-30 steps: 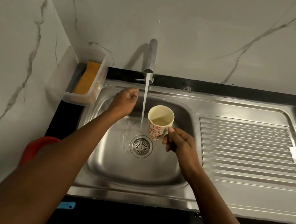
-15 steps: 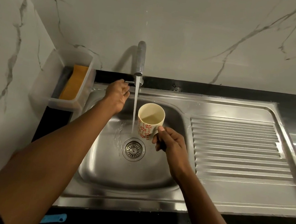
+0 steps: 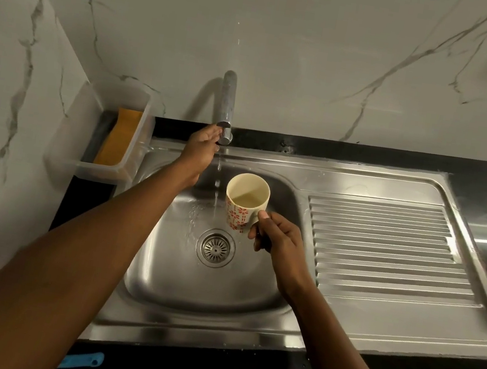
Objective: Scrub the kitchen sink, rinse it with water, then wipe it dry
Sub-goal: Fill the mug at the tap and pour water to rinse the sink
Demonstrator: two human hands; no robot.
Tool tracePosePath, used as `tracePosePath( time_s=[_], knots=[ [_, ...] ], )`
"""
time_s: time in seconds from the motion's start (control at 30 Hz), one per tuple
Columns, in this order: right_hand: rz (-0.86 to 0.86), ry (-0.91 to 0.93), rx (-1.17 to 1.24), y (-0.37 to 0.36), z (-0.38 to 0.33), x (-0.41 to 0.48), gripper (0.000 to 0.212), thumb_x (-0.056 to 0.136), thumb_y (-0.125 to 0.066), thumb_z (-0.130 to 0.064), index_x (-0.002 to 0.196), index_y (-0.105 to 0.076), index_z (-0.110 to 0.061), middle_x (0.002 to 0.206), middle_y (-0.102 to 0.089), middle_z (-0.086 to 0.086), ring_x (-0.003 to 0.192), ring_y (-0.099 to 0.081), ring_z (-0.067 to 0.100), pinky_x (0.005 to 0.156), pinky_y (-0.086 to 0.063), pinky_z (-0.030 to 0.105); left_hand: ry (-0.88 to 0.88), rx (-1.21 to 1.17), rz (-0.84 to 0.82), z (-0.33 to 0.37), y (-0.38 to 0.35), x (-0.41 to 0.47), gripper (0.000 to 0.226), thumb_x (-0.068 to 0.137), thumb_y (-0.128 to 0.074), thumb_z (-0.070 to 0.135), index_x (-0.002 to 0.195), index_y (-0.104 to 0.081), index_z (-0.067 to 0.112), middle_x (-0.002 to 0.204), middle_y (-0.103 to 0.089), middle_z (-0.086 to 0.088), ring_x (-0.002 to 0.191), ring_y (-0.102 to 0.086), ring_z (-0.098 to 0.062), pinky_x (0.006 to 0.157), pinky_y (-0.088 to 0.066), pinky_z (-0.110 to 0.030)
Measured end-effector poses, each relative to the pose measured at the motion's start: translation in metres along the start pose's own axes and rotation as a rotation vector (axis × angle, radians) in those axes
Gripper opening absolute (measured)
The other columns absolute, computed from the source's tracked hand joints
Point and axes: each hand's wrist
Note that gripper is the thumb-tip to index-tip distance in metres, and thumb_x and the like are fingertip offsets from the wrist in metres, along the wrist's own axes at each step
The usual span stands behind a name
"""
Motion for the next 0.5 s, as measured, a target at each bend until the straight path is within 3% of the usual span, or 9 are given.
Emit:
tracePosePath(
  time_s=[0.1, 0.23, 0.33, 0.4, 0.5],
  knots=[
    [-0.008, 0.007, -0.004, 0.001, -0.002, 0.002, 0.043, 0.110, -0.049, -0.027, 0.086, -0.064, 0.005, 0.083, -0.065, 0.020, 0.073, -0.052, 0.022, 0.073, -0.047, 0.031, -0.006, 0.122, -0.071, 0.005, 0.007, -0.005, 0.060, 0.107, -0.038, -0.006, 0.163, -0.033, 0.016, 0.168, -0.036, -0.003, 0.141, -0.045, -0.015, 0.106, -0.039, -0.027],
    [-0.052, 0.014, -0.019, 0.001, -0.007, 0.005, 0.044, 0.110, -0.049, -0.029, 0.085, -0.064, 0.005, 0.083, -0.064, 0.020, 0.073, -0.052, 0.022, 0.075, -0.047, 0.032, -0.021, 0.164, -0.116, 0.010, 0.017, -0.025, 0.056, 0.105, -0.044, -0.005, 0.159, -0.039, 0.011, 0.162, -0.045, -0.008, 0.149, -0.042, -0.021, 0.118, -0.035, -0.034],
    [-0.112, 0.038, -0.008, -0.003, -0.013, 0.009, 0.045, 0.110, -0.049, -0.026, 0.084, -0.063, 0.009, 0.080, -0.062, 0.020, 0.072, -0.052, 0.020, 0.073, -0.048, 0.027, -0.058, 0.092, 0.018, 0.005, 0.026, -0.059, 0.027, 0.105, -0.053, 0.012, 0.128, -0.066, 0.021, 0.126, -0.071, -0.001, 0.119, -0.063, -0.019, 0.102, -0.049, -0.039],
    [-0.163, 0.060, 0.004, -0.009, -0.017, 0.013, 0.044, 0.110, -0.048, -0.022, 0.086, -0.061, 0.012, 0.078, -0.061, 0.017, 0.071, -0.051, 0.021, 0.070, -0.047, 0.024, -0.066, 0.015, 0.112, -0.002, 0.034, -0.090, 0.017, 0.102, -0.057, 0.019, 0.106, -0.072, 0.028, 0.104, -0.076, 0.001, 0.104, -0.070, -0.021, 0.090, -0.055, -0.042],
    [-0.235, 0.076, 0.034, -0.027, -0.020, 0.019, 0.043, 0.110, -0.048, -0.022, 0.087, -0.061, 0.012, 0.082, -0.062, 0.025, 0.074, -0.052, 0.024, 0.070, -0.048, 0.026, -0.072, -0.059, 0.261, -0.010, 0.046, -0.139, 0.013, 0.096, -0.061, 0.024, 0.091, -0.072, 0.030, 0.094, -0.076, -0.003, 0.093, -0.073, -0.025, 0.083, -0.059, -0.044]
  ],
)
Point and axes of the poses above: each hand's wrist, its own x-axis towards the middle knuckle, its own y-axis out of the back of the hand, z = x × y
